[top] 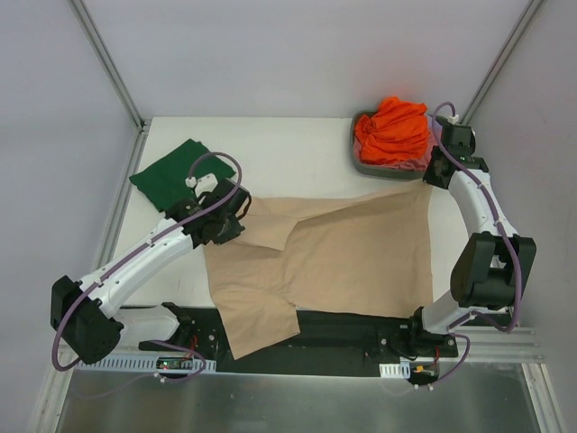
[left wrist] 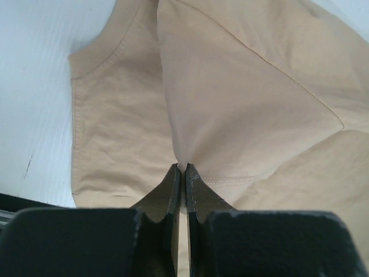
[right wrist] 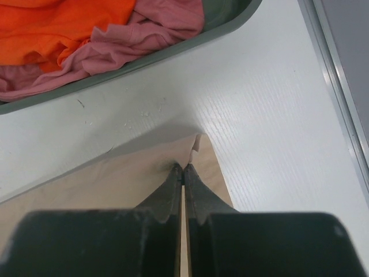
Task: Fold and stack the t-shirts
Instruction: Fold the flattened tshirt in 1/3 of the way
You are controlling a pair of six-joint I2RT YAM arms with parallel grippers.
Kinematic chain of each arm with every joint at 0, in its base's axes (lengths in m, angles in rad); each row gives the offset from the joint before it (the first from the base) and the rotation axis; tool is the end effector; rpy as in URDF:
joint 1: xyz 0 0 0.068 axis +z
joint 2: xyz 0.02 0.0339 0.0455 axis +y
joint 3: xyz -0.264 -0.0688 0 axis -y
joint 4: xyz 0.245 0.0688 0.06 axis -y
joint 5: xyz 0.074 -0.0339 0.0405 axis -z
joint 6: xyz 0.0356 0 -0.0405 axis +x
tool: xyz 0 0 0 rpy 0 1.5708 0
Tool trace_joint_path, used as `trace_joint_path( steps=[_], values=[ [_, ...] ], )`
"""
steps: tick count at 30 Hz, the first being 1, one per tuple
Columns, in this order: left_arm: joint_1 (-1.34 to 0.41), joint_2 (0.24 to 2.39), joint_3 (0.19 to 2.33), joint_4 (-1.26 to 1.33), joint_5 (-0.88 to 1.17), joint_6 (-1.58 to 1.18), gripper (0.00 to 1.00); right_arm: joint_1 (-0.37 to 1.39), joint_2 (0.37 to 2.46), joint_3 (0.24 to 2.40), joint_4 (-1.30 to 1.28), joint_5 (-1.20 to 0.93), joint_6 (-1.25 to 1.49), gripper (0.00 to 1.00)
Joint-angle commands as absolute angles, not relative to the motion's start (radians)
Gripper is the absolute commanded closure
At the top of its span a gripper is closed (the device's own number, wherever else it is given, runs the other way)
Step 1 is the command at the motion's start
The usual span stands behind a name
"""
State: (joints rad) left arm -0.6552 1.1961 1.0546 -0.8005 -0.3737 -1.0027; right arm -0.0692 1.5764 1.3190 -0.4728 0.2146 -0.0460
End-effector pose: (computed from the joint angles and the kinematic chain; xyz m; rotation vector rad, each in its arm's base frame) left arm 0.1962 -0.1344 0.2974 -0.5690 2.3748 -0.2730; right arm 0.3534 -0.0321 0.3006 0.1372 2.2955 -0.3061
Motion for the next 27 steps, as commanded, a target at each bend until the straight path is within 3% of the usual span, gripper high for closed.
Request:
trace_joint_path(
  steps=[1,14,27],
  values=[
    [-0.663,1.186,1.017,-0.834,-0.353,-1.028,1.00,-0.080,1.557,1.321,-0.476,0.216,-0.061,1.00],
    [-0.667,1.235,1.011,-0.833,-0.258,-1.042,1.00,-0.080,1.600,1.298,-0.537,0.218,-0.135,1.00],
    [-0.788,1.200,1.014,-0.834,-0.271,-1.108,1.00,-0.080,1.635,1.312,-0.537,0.299,-0.130,1.00]
  ],
)
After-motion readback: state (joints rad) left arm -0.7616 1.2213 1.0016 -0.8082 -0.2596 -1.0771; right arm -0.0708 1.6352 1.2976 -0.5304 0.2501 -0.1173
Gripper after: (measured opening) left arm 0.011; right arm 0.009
